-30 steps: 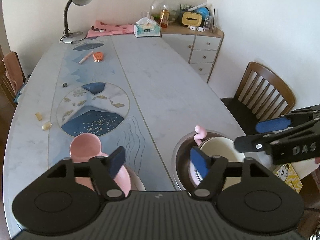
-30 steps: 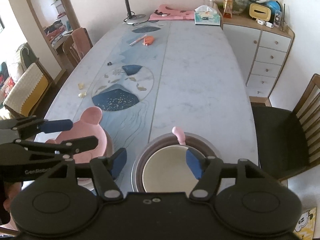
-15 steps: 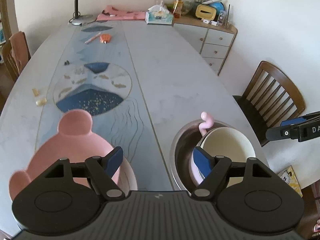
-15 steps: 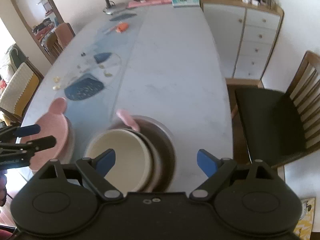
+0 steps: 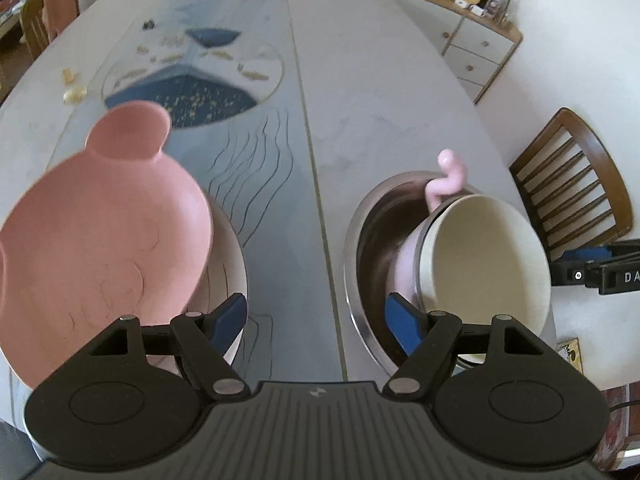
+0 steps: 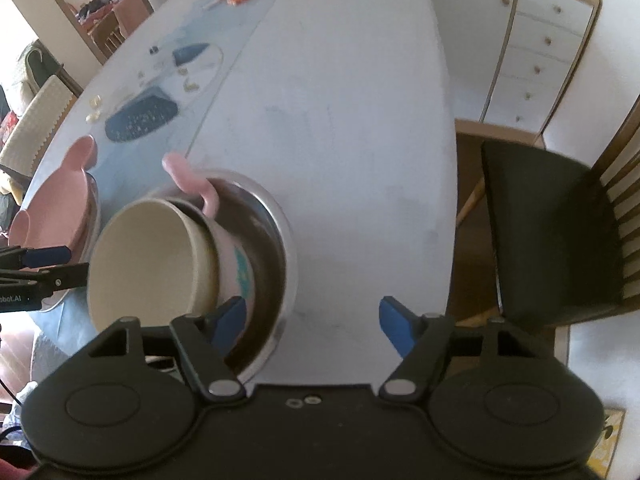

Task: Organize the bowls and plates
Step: 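Close both tools on the rim of the steel bowl, then lift the nested steel bowl and carry it over the pink bear plate stack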

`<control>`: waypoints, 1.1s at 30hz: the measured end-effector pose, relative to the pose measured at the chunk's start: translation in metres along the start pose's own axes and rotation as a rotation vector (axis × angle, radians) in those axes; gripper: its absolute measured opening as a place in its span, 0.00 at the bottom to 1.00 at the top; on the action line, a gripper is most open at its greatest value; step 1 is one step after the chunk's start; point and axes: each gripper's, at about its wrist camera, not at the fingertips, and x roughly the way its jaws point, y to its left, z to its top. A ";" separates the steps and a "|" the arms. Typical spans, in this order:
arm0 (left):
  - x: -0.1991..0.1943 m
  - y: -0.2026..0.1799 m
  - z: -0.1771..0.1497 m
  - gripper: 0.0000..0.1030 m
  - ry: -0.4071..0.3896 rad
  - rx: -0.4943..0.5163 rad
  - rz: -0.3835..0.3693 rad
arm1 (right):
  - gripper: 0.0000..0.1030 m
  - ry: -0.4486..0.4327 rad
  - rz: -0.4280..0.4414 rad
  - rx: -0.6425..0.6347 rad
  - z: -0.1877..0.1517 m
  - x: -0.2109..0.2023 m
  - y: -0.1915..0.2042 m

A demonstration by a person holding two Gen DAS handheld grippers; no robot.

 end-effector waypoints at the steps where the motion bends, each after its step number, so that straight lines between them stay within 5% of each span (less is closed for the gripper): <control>1: 0.003 0.000 -0.001 0.61 0.010 -0.008 -0.010 | 0.68 0.009 0.010 0.005 -0.001 0.004 -0.001; 8: 0.018 0.000 -0.001 0.36 0.068 -0.076 -0.068 | 0.48 0.056 0.050 0.022 -0.002 0.019 -0.004; 20: 0.024 -0.013 0.002 0.12 0.087 -0.079 -0.073 | 0.16 0.079 0.092 0.010 0.003 0.029 0.003; 33: 0.023 -0.019 0.003 0.10 0.081 -0.078 -0.025 | 0.13 0.093 0.063 0.036 0.002 0.028 0.011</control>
